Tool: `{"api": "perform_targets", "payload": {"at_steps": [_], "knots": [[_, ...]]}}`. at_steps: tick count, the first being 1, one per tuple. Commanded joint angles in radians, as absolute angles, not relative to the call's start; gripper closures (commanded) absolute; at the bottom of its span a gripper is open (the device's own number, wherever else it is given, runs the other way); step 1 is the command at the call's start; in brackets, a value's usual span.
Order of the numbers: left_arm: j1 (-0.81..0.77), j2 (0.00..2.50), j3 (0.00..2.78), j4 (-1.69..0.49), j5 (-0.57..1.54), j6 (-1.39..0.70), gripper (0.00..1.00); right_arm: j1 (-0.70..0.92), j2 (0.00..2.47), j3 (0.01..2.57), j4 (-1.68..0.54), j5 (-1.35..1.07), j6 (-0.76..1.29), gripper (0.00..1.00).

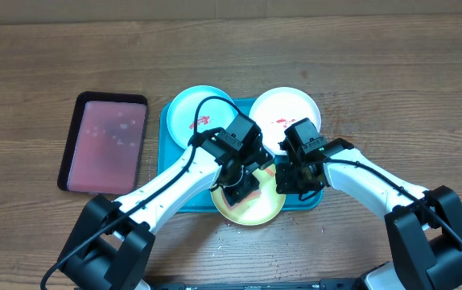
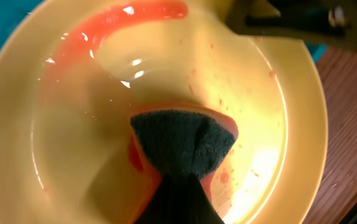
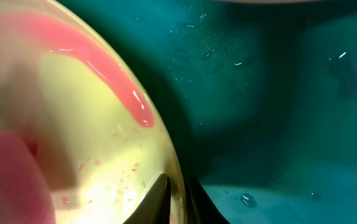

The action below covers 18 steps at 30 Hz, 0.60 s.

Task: Clean dirty plates on tray and stack at the side
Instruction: 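Scrub the yellow plate with the sponge held in the left gripper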

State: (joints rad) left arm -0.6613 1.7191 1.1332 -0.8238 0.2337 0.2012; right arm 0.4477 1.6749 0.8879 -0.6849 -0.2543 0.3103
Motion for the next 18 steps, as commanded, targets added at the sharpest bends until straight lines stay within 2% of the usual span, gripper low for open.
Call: {"api": "perform_targets", "payload": {"at_steps": [1, 18], "knots": [[-0.661, 1.730, 1.119, -0.825, 0.252, 0.380, 0.96, 0.454, 1.680, 0.884, -0.686, -0.236, 0.307, 0.90], [-0.662, 1.790, 1.114, -0.759, 0.212, 0.426, 0.96, 0.455, 1.680, 0.884, -0.701, -0.237, 0.319, 0.92]]}}
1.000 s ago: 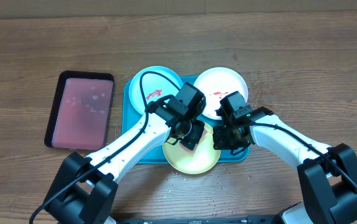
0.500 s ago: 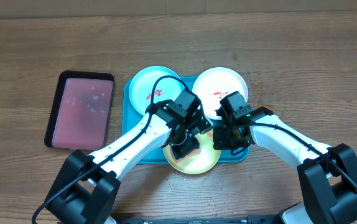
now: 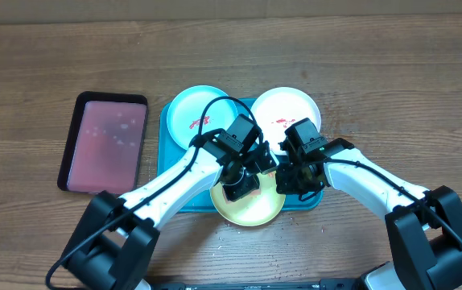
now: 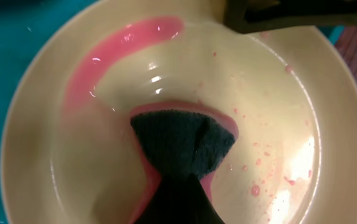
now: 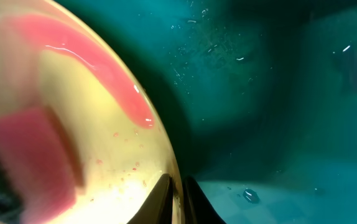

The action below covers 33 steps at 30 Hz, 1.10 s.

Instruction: Clean dirty plates on tray and stack at the side

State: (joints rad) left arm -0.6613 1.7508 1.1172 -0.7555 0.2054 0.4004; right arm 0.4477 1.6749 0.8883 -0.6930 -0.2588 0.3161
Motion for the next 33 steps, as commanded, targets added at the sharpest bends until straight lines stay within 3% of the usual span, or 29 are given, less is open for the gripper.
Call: {"api": "perform_targets", "payload": {"at_steps": [1, 4, 11, 24, 25, 26, 27, 33], "knots": [[-0.662, 1.803, 1.114, -0.759, 0.212, 0.426, 0.96, 0.455, 1.680, 0.884, -0.701, -0.236, 0.319, 0.92], [-0.662, 1.840, 1.114, -0.765, 0.209, 0.427, 0.96, 0.454, 1.680, 0.884, -0.700, -0.236, 0.319, 0.92], [-0.640, 1.862, 1.126, -0.699, -0.078, 0.253, 0.96, 0.454, 1.680, 0.884, -0.701, -0.236, 0.319, 0.92], [-0.614, 1.689, 1.232, -0.693, -0.025, 0.098, 0.96, 0.455, 1.680, 0.884, -0.701, -0.237, 0.319, 0.92], [-0.611, 1.666, 1.232, -0.697, -0.026, 0.088, 0.96, 0.455, 1.680, 0.884, -0.702, -0.237, 0.319, 0.86], [-0.606, 1.651, 1.232, -0.700, -0.026, 0.078, 0.96, 0.455, 1.680, 0.884, -0.702, -0.237, 0.319, 0.74], [-0.597, 1.635, 1.232, -0.703, -0.025, 0.061, 0.96, 0.455, 1.680, 0.884, -0.701, -0.237, 0.318, 0.71], [-0.481, 1.558, 1.232, -0.708, 0.007, -0.049, 0.96, 0.455, 1.680, 0.884, -0.697, -0.244, 0.318, 0.73]]}}
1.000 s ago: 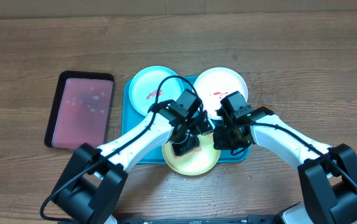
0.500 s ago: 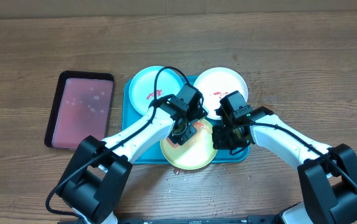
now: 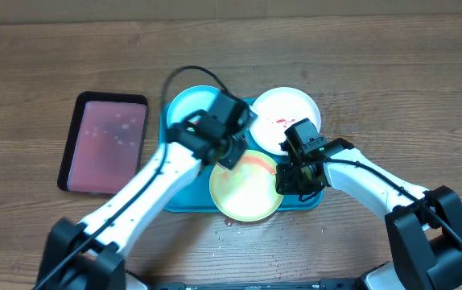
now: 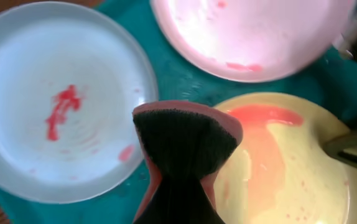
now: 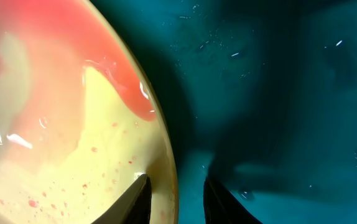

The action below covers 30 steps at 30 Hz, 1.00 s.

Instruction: Clean dirty plates on tray and stack at the side

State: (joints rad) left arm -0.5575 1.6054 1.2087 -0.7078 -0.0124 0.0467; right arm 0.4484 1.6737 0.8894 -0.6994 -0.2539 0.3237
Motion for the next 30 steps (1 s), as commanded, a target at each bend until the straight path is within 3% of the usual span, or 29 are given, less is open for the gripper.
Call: {"api": "perform_targets", "payload": {"at_steps": [1, 7, 15, 30], "knots": [[-0.460, 1.551, 1.232, -0.708, 0.028, -0.053, 0.96, 0.455, 1.680, 0.884, -0.697, -0.251, 0.317, 0.77], [-0.299, 1.541, 1.232, -0.743, 0.116, -0.169, 0.96, 0.455, 1.680, 0.884, -0.696, -0.271, 0.307, 0.96], [-0.131, 1.541, 1.232, -0.786, 0.175, -0.183, 0.96, 0.455, 1.667, 0.936, -0.715, -0.229, 0.308, 0.96], [0.056, 1.544, 1.230, -0.813, 0.095, -0.147, 0.96, 0.503, 1.631, 1.286, -0.915, 0.298, 0.307, 0.96]]}}
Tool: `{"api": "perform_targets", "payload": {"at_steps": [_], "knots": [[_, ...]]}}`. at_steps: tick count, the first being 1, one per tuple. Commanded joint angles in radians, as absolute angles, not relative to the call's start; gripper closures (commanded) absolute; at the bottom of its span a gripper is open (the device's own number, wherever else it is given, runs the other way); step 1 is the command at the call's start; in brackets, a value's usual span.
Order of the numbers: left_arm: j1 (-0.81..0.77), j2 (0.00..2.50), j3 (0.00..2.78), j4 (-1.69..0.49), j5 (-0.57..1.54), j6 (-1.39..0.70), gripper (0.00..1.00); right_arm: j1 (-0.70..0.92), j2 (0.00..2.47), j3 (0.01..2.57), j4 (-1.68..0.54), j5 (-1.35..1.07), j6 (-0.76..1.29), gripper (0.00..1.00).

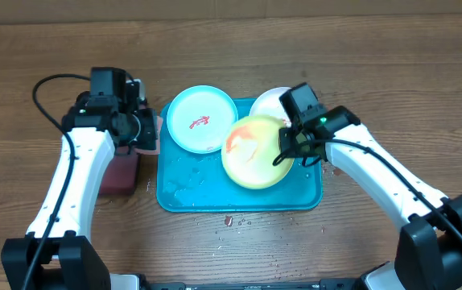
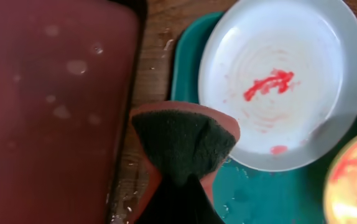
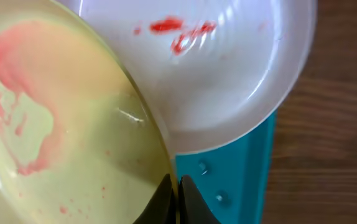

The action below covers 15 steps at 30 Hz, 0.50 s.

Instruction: Clean dirty plates on tray and stack at the side

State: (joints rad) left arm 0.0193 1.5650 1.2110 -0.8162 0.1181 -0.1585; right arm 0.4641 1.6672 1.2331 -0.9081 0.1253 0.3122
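Note:
My right gripper [image 1: 289,151] [image 3: 177,190] is shut on the rim of the yellow plate [image 1: 251,153] [image 3: 60,137]. That plate is smeared pink and held tilted over the teal tray [image 1: 239,197], overlapping the white plate [image 1: 283,100] [image 3: 228,74], which has red marks. The light blue plate [image 1: 204,118] [image 2: 284,81], with a red smear, lies at the tray's back left. My left gripper [image 1: 140,130] [image 2: 180,198] is shut on the pink and dark sponge [image 2: 185,140], above the gap between the teal tray and the black basin.
A black basin of pinkish water [image 1: 118,173] [image 2: 48,106] sits left of the teal tray, mostly under my left arm. Wet drops and red specks lie on the wooden table [image 1: 239,221] in front of the tray.
My left gripper has gone left with the sponge, from over the plates to the basin's right edge. My right gripper has shut on the yellow plate's rim, and the plate now sits further back, over the white plate.
The sponge in my left gripper was pressed on the yellow plate at the tray's front while my right gripper pinched its rim. The sponge then stood above the plates and my right jaws stood apart astride the rim. Now the right grips the shifted plate and the sponge is by the basin.

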Motion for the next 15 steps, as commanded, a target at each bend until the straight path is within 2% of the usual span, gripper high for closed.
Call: {"api": "perform_targets", "payload": {"at_steps": [1, 8, 15], "knots": [[0.066, 1.546, 1.230, -0.812, 0.094, -0.138, 0.96, 0.517, 1.631, 1.293, -0.913, 0.333, 0.307, 0.96], [0.117, 1.580, 1.229, -0.799, 0.091, -0.059, 0.96, 0.636, 1.631, 1.303, -0.868, 0.579, 0.307, 0.96], [0.119, 1.628, 1.229, -0.794, 0.041, -0.051, 0.96, 0.701, 1.631, 1.304, -0.849, 0.620, 0.307, 0.96]]}}
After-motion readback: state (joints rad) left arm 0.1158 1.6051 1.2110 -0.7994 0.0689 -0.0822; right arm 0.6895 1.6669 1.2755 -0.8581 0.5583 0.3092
